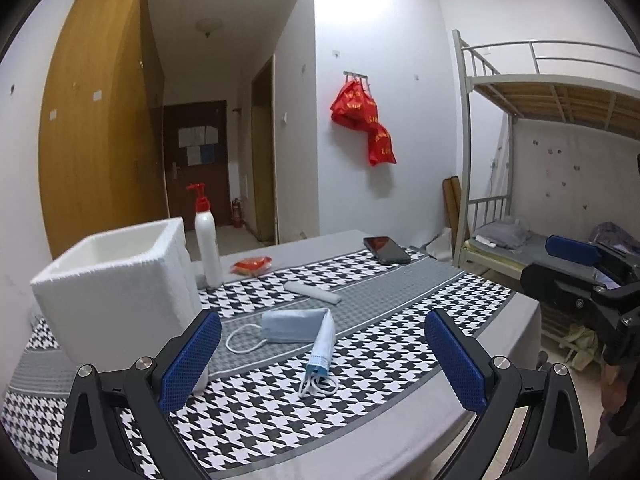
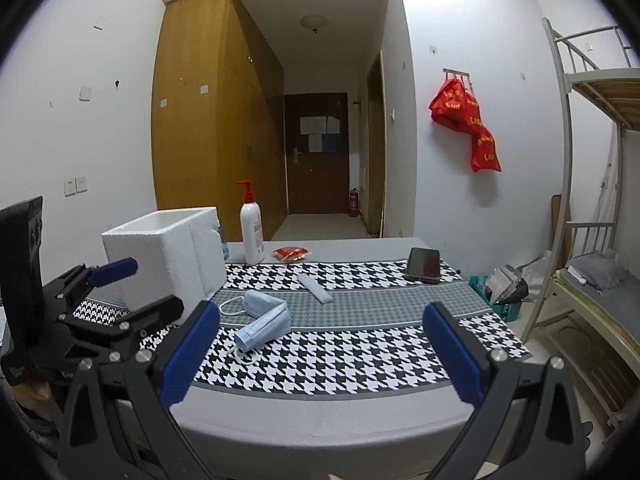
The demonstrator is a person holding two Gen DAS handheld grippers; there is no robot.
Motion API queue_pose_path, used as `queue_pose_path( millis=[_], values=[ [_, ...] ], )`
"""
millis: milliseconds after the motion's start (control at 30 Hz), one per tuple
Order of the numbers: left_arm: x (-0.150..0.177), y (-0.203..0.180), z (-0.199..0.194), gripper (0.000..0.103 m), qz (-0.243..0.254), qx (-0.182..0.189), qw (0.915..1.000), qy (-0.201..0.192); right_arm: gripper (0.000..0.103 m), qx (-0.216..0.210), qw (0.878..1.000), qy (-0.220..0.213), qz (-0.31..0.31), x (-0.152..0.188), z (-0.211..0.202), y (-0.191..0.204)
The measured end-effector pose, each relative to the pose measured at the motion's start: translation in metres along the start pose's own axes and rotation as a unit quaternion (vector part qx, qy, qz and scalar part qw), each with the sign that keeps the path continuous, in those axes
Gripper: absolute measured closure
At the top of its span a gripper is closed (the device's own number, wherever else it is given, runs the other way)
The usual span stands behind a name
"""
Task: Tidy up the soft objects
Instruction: 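Reach the left gripper to the light-blue surgical mask and close on it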
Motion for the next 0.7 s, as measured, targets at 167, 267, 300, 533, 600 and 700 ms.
queue_pose_path(
  millis=[167, 267, 300, 533, 600, 700],
  values=[
    [0.001, 0.003, 0.011, 0.001, 0.0, -0.002, 0.9998, 0.018, 0.0, -0.001, 1.0, 0.006, -0.003, 0.0, 0.008, 0.0],
    [0.001, 0.004, 0.02, 0.001, -0.002, -0.005, 0.9995, 0.03, 0.0, 0.007, 1.0, 0.014, -0.005, 0.001, 0.013, 0.001],
    [0.001, 0.005, 0.022, 0.001, -0.003, -0.004, 0.9994, 0.033, 0.0, 0.007, 1.0, 0.016, -0.005, 0.001, 0.014, 0.0],
    [-0.001, 0.007, 0.037, 0.001, -0.002, 0.001, 0.9986, 0.054, 0.0, 0.01, 0.999, 0.03, -0.004, -0.003, 0.026, -0.005],
    [-0.002, 0.008, 0.041, 0.001, -0.002, 0.0, 0.9983, 0.059, 0.0, 0.009, 0.999, 0.033, -0.005, -0.004, 0.03, -0.006],
    [-0.004, 0.009, 0.048, 0.001, -0.002, 0.0, 0.9978, 0.067, 0.0, 0.008, 0.999, 0.038, -0.006, -0.006, 0.037, -0.008]
  ],
)
Point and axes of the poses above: each gripper's, at about its wrist camera, not at the fingertips, and z roughly the way its jaws point, y to its left, x to its underside, the point moved 3 cm from there along z, roughly the way its jaws point, and after that the axes turned 15 degrees about y, right-handed, at the moved point
